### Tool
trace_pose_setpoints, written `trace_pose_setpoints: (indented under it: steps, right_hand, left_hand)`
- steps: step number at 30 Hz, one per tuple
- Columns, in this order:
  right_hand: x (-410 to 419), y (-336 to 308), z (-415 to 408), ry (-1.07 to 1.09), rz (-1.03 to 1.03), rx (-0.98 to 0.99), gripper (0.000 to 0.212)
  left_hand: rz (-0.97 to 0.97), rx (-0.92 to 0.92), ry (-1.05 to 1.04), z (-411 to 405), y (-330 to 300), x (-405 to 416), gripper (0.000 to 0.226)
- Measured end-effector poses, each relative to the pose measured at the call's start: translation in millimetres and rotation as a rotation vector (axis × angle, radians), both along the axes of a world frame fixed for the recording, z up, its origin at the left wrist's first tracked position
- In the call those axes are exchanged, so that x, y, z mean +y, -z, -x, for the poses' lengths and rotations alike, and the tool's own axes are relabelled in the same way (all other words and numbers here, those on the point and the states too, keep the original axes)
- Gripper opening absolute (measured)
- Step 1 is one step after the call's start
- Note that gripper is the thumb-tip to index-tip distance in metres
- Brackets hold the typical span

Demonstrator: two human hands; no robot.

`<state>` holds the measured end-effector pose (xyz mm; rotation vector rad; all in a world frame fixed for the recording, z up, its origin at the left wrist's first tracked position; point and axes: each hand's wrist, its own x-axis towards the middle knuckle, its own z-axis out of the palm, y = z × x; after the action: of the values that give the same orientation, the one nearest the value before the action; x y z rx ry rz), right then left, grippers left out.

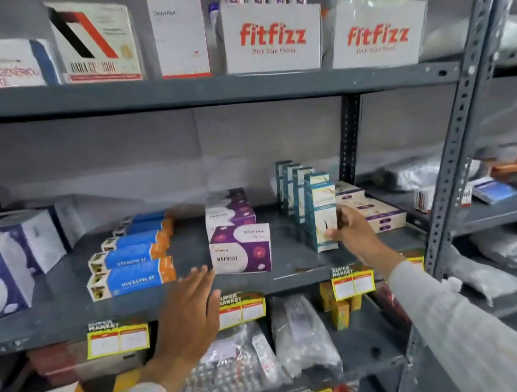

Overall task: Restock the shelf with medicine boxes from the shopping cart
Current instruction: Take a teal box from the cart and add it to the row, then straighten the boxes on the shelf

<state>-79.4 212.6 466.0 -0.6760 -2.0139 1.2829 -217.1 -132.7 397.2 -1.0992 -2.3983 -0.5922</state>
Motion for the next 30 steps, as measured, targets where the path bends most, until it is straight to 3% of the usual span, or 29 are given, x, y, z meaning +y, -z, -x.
trace_pose_setpoints:
  steps: [4, 10, 13, 21, 30]
  right_hand:
    - [2, 8, 5, 0.022, 0.018, 0.006, 0.052]
    - [-38, 32, 4, 0.275, -0.261, 0.104, 0.054]
    - [-44, 36, 14, 0.367, -0.320, 0.052, 0.070]
    - [-18, 34, 14, 0.432, -0.366, -0.063, 0.070]
    - [-21, 41, 15, 0.450, -0.416, -0.054, 0.074]
  left_hand:
    - [0.063, 0.013, -0.025, 4, 5, 3, 0.066]
    - [0.081, 0.003, -0.079, 3, 5, 10, 0.064]
    - [0.082, -0.004, -0.086, 3, 7, 10, 0.064]
    - [0.066, -0.021, -0.093, 3, 8, 10, 0.063]
    - [0.047, -0.022, -0.095, 4, 9, 11, 0.062]
